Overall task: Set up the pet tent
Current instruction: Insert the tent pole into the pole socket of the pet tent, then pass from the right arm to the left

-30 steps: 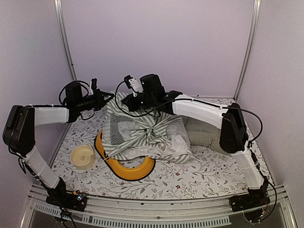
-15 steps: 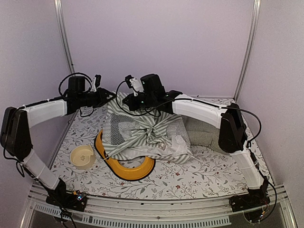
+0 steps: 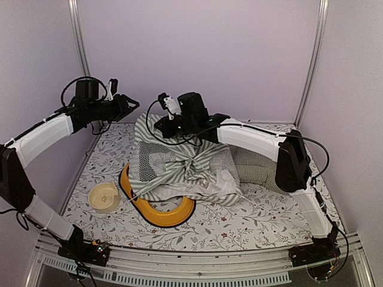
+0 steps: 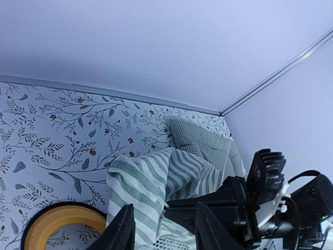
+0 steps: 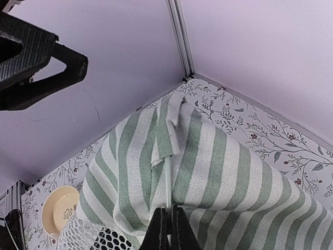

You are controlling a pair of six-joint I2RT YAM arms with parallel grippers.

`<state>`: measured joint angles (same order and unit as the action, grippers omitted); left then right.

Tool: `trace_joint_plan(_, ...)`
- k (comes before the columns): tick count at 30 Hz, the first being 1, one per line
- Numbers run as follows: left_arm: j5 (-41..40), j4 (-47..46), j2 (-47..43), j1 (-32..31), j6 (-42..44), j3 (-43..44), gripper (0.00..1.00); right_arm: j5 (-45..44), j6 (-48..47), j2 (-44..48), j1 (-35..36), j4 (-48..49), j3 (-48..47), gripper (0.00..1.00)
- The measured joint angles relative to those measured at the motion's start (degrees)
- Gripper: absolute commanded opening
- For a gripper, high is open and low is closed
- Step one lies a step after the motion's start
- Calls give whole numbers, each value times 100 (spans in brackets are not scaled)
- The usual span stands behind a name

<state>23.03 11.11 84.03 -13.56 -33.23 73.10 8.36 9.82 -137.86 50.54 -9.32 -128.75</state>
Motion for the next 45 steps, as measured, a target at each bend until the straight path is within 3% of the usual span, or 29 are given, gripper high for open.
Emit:
trace_joint_plan(9, -361, -74, 289, -321, -896, 173, 31, 55, -17, -2, 7, 55, 0, 0)
trace_joint_plan(16, -970, 22, 682, -435, -1233, 396, 31, 55, -50, 0, 13, 76, 0, 0)
trace_joint_plan(23, -1152, 28, 857, -479, -1303, 398, 31, 55, -68, -2, 28, 76, 0, 0)
trace_joint_plan(32, -1174, 11, 909, -584, -1346, 396, 19, 50, -85, -2, 42, 76, -9, 0)
trace_joint_plan(45, -1217, -170, 911, -776, -1357, 87, 17, 46, -87, -39, 42, 26, -20, 0)
